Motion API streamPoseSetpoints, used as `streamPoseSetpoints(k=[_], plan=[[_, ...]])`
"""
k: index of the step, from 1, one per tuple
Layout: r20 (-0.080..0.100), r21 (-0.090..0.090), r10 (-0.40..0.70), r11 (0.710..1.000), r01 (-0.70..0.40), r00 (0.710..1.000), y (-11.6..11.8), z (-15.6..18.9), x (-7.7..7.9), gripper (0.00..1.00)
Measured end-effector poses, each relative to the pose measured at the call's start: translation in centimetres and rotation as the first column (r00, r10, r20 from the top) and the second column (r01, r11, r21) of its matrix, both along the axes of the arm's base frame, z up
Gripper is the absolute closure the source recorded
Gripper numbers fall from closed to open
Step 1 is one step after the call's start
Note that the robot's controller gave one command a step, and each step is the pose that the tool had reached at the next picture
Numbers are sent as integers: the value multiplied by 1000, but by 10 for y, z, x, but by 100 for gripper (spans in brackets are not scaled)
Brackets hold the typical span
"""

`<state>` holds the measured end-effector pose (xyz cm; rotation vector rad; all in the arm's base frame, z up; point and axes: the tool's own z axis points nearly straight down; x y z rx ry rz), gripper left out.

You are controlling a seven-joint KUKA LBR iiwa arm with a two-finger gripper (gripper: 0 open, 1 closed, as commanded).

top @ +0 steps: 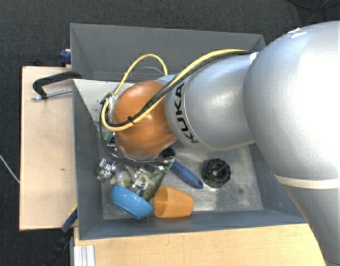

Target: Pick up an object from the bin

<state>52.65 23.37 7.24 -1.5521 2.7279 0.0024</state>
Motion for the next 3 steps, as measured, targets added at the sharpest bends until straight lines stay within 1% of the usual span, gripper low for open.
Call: streamPoseSetpoints(k=[1,2,3], plan=[[0,0,-2,1000,2,1000,1,1,1,0],[0,1,-2,1000,2,1000,2,2,1,100],[3,3,-5,1000,5,1000,3,9,2,100]])
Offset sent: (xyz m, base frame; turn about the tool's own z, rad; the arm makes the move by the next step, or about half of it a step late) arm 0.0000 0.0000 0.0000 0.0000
